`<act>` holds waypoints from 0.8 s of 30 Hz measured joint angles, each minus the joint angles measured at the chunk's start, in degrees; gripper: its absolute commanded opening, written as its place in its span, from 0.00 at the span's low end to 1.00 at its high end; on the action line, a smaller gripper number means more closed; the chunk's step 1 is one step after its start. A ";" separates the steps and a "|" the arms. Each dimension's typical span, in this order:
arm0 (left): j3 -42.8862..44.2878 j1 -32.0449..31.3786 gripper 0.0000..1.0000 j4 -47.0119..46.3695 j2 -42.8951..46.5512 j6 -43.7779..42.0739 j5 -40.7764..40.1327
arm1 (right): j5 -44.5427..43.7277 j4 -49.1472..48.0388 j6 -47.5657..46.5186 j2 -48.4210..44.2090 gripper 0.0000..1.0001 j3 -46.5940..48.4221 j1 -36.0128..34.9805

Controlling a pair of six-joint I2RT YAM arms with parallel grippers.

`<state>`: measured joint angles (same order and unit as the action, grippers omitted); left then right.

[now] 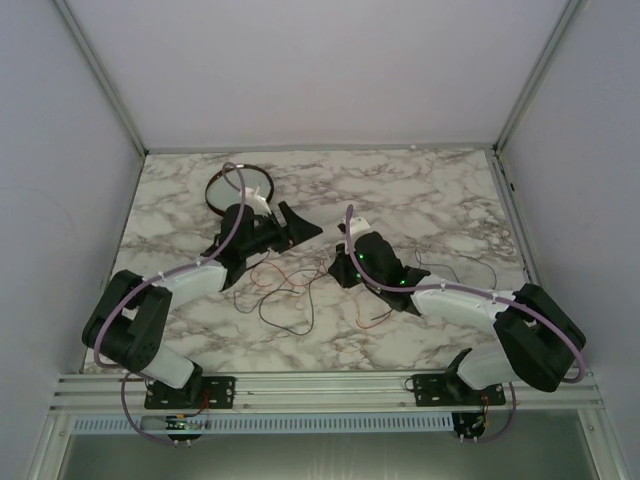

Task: Zip-tie the wires
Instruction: Tie the cable at the center of the board.

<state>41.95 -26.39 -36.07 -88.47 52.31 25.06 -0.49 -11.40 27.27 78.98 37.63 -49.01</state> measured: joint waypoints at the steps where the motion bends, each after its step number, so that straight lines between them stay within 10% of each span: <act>1: -1.11 -0.52 0.79 -0.48 0.98 0.33 -0.17 | 0.09 -0.09 0.00 0.00 0.00 0.11 0.04; 12: -4.09 -8.11 0.65 -6.25 -0.63 3.30 -2.34 | 1.40 -0.13 0.46 0.00 0.00 0.17 0.07; 24: -4.09 -9.46 0.00 -7.04 -3.43 3.82 -3.80 | 1.07 -0.61 1.64 -0.24 0.00 0.17 0.09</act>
<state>37.87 -35.86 -43.11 -91.90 56.14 21.26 0.58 -12.01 28.91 78.74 37.80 -48.93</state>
